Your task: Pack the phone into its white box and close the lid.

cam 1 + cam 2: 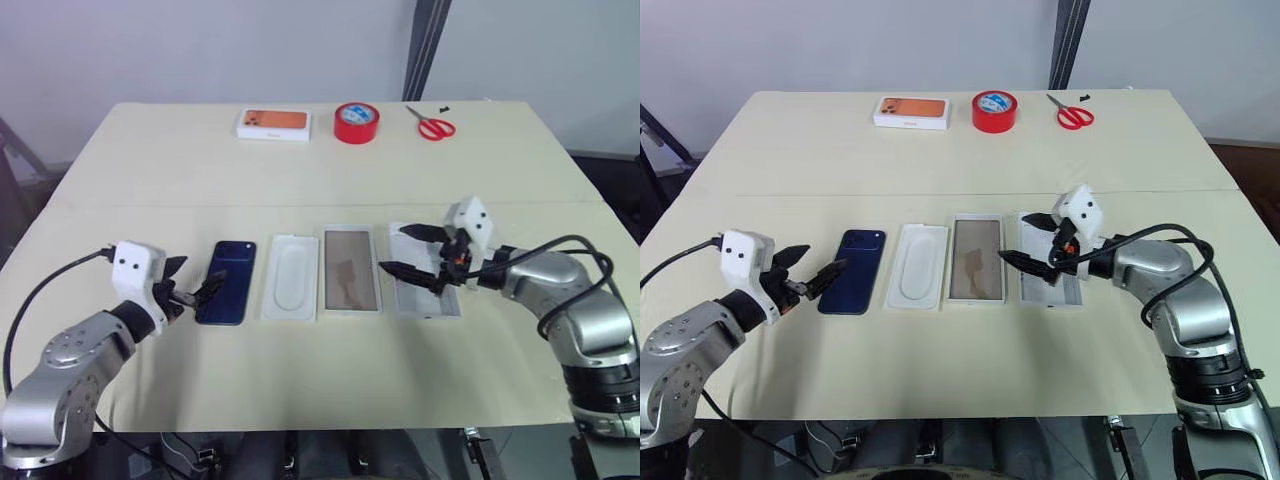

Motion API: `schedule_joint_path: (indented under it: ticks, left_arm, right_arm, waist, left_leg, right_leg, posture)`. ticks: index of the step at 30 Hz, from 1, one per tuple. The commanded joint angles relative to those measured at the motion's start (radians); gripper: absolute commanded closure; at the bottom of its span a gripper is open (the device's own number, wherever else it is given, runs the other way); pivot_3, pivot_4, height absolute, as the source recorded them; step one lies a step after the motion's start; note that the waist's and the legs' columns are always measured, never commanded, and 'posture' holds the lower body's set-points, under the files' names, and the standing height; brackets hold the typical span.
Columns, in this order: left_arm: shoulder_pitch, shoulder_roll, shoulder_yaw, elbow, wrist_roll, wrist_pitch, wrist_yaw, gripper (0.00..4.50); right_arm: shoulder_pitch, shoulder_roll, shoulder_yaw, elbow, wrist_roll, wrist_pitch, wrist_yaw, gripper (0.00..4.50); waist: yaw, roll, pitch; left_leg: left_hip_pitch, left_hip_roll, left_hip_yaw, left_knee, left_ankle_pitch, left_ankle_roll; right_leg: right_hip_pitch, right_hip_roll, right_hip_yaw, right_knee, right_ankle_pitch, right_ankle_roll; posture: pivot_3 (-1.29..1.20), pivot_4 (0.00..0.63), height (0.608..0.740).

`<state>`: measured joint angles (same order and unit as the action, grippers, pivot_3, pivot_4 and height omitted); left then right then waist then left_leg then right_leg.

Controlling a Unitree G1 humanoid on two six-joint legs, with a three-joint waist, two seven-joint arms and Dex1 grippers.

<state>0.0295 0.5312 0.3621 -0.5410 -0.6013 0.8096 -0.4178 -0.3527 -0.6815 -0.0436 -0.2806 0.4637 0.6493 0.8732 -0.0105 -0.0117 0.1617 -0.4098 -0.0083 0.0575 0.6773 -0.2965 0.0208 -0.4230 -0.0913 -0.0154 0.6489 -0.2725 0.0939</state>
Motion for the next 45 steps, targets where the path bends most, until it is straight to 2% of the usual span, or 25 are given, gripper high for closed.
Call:
schedule_joint_path:
  ticks: [1,4,8,11,16,26,29,36,40,45]
  left_arm:
    - [-0.076,-0.054,-0.065,-0.065,-0.096,0.172,0.097,0.0]
    - [-0.177,-0.126,-0.095,-0.068,-0.171,0.393,0.205,0.0]
    - [-0.28,-0.252,-0.059,-0.043,-0.243,0.541,0.31,0.0]
    - [-0.321,-0.3,-0.045,-0.023,-0.244,0.635,0.359,0.0]
    - [-0.362,-0.351,-0.037,0.009,-0.22,0.739,0.404,0.0]
    - [-0.409,-0.428,0.036,0.027,-0.207,0.804,0.4,0.0]
    - [-0.42,-0.462,0.059,0.04,-0.203,0.805,0.408,0.85]
    - [-0.432,-0.477,0.076,0.044,-0.188,0.805,0.412,4.45]
    - [-0.454,-0.483,0.12,0.048,-0.181,0.805,0.413,4.49]
    - [-0.533,-0.509,0.27,0.067,-0.228,0.805,0.395,4.49]
  right_arm:
    - [-0.004,-0.009,0.01,-0.031,-0.011,-0.033,0.005,0.06]
    - [-0.009,-0.021,0.022,-0.034,-0.022,-0.047,0.015,0.06]
    - [-0.004,-0.021,0.035,-0.035,-0.033,-0.065,0.019,0.06]
    - [0.008,-0.019,0.042,-0.041,-0.039,-0.076,0.02,0.06]
    - [0.021,-0.016,0.044,-0.046,-0.043,-0.087,0.018,0.06]
    - [0.056,-0.028,0.049,-0.084,-0.052,-0.096,0.014,0.06]
    - [0.059,-0.038,0.062,-0.099,-0.063,-0.098,0.023,0.0]
    - [0.079,-0.079,0.109,-0.131,-0.097,-0.11,0.053,0.0]
    - [0.081,-0.107,0.165,-0.162,-0.119,-0.114,0.088,0.0]
    - [0.058,-0.112,0.278,-0.129,-0.214,-0.142,0.098,0.0]
  waist:
    - [0.003,0.0,0.0]
    - [0.004,-0.001,0.0]
    - [-0.001,-0.001,0.0]
    - [-0.002,-0.001,0.0]
    - [0.002,-0.001,0.0]
    - [0.003,-0.001,0.0]
    - [0.004,-0.001,0.0]
    - [0.004,-0.001,0.0]
    - [0.004,-0.002,0.0]
    - [0.003,-0.003,0.001]
  left_leg:
    - [0.0,0.0,0.0,0.0,0.0,0.0]
    - [0.0,-0.001,-0.003,0.004,0.0,0.0]
    - [0.0,-0.001,-0.004,0.005,0.0,0.0]
    - [0.0,0.0,-0.005,0.005,0.001,-0.001]
    - [0.0,0.0,-0.005,0.006,0.002,-0.003]
    - [0.0,0.0,-0.006,0.006,0.004,-0.006]
    - [0.0,0.0,-0.006,0.006,0.004,-0.006]
    - [0.0,0.0,-0.007,0.006,0.004,-0.006]
    - [0.0,0.0,-0.007,0.006,0.004,-0.006]
    - [0.0,0.0,-0.008,0.006,0.004,-0.007]
  right_leg:
    - [0.0,0.0,0.0,0.0,0.0,0.0]
    - [0.004,0.0,-0.003,0.0,0.0,0.0]
    - [0.004,0.001,-0.004,0.001,0.0,0.001]
    - [0.004,0.003,-0.004,0.001,0.0,0.001]
    - [0.005,0.003,-0.004,0.001,0.0,0.001]
    - [0.006,0.003,-0.005,0.0,0.0,0.001]
    - [0.007,0.003,-0.005,0.0,0.0,0.001]
    - [0.007,0.003,-0.006,0.0,0.0,0.001]
    - [0.007,0.003,-0.006,0.0,0.0,0.001]
    - [0.007,0.003,-0.007,0.0,0.0,0.001]
  posture:
    - [0.0,0.15,0.719]
    - [0.0,0.15,0.719]
    - [0.0,0.15,0.719]
    - [0.0,0.15,0.719]
    - [0.0,0.15,0.719]
    - [0.0,0.15,0.719]
    - [0.0,0.15,0.719]
    - [0.0,0.15,0.719]
    - [0.0,0.15,0.719]
    - [0.0,0.15,0.719]
